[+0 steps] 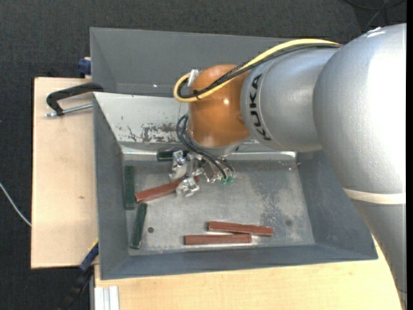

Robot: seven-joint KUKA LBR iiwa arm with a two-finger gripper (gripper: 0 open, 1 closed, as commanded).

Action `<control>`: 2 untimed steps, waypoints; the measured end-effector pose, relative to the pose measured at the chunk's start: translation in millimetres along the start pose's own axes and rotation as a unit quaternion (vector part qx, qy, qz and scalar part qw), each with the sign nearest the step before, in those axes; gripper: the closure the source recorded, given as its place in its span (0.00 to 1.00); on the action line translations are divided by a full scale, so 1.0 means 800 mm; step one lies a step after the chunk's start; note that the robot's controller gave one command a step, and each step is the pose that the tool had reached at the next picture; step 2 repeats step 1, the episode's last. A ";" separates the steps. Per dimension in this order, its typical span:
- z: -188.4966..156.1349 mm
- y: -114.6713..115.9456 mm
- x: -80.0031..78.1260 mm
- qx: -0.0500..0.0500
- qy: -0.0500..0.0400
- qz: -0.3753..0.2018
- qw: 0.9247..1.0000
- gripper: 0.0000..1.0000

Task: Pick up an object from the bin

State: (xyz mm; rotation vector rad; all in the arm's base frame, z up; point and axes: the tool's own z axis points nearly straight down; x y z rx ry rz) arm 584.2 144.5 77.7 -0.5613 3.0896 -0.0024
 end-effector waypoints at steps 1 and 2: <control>-0.186 -0.010 -0.012 -0.001 -0.004 0.022 1.000 1.00; -0.186 -0.010 -0.012 -0.001 -0.004 0.022 1.000 1.00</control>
Offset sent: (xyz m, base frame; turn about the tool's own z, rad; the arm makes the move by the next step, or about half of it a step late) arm 0.0000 0.0000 0.0000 0.0000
